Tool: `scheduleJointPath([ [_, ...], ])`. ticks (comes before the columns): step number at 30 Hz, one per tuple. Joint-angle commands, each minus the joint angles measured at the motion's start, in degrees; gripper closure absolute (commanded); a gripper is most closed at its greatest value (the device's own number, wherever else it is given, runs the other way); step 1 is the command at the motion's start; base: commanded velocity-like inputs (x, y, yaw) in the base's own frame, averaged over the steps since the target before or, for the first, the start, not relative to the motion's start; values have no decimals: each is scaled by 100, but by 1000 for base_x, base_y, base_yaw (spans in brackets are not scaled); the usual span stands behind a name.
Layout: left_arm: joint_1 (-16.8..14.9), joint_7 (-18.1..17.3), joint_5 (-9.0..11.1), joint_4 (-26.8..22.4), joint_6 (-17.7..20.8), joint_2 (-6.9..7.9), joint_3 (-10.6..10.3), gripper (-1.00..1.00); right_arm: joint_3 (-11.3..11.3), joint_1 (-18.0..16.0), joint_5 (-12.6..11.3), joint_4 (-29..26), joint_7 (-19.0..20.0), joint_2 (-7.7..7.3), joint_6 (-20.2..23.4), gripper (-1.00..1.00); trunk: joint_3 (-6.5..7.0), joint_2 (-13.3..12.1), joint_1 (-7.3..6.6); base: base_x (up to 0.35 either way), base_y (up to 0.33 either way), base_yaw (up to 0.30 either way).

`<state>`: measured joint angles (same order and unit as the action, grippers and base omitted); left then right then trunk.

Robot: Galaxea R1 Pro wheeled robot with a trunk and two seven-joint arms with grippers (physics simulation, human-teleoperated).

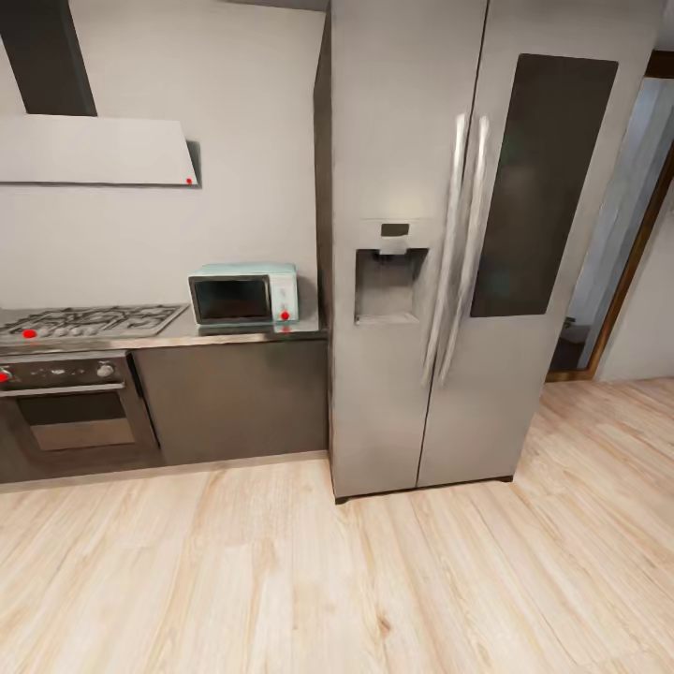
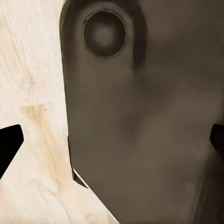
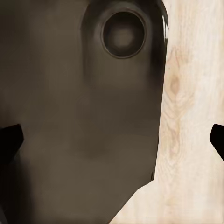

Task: Put the three can of soda from the living room inside the tash can in the kitchen.

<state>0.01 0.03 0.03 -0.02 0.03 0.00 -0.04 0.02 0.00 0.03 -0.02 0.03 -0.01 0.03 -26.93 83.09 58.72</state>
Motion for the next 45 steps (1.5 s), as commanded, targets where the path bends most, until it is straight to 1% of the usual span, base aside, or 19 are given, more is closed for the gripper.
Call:
scheduleJointPath([
  [1,-34,30,30,-31,30,33,-30,-100,31,-33,30,-32,30,-33,30,-100,0,-1,0,0,0,0],
  [2,-67,62,62,-64,62,65,-61,-100,49,-66,63,-64,62,-65,62,-100,0,-1,0,0,0,0],
  [4,-133,127,127,-128,126,123,-124,-100,30,-132,127,-129,126,-41,126,-100,0,-1,0,0,0,0],
  [5,-166,159,158,-161,158,123,-156,-100,30,-165,154,-162,140,-41,159,-100,0,-1,0,0,0,0],
  [13,-431,416,412,-419,414,123,-415,-100,30,-429,154,-422,140,-41,415,-100,0,-1,0,0,0,0],
  [19,-629,608,600,-613,606,123,-419,-100,30,-626,154,-618,140,-41,608,-100,0,-1,0,0,0,0],
  [21,-563,606,665,-546,599,107,-354,-100,4,-692,89,-683,75,-20,672,-100,0,-1,0,-41,0,0],
  [22,-530,574,697,-513,566,101,-321,-100,-8,-658,59,-716,49,-24,704,-100,0,-1,0,-114,0,0],
  [25,-431,477,601,-416,470,85,-222,-100,-43,-560,-19,-616,-22,-32,605,-100,0,-1,0,-234,0,0],
  [30,-266,317,442,-254,310,81,-59,-100,-52,-396,-40,-453,-41,-34,445,-100,0,-1,0,-303,0,-3],
  [31,127,-28,-21,-103,-40,81,-8,-100,-53,-215,-41,-265,-42,-34,-4,-100,0,-1,0,-316,0,-42],
  [33,145,-51,-65,-88,-61,79,6,-100,-55,-197,-46,-241,-46,-36,-51,-100,0,-1,0,-323,0,-186],
  [45,144,-57,-72,-96,-65,64,10,-100,-56,-219,-73,-294,-47,-61,-50,-100,0,-1,0,-327,14,-284],
])
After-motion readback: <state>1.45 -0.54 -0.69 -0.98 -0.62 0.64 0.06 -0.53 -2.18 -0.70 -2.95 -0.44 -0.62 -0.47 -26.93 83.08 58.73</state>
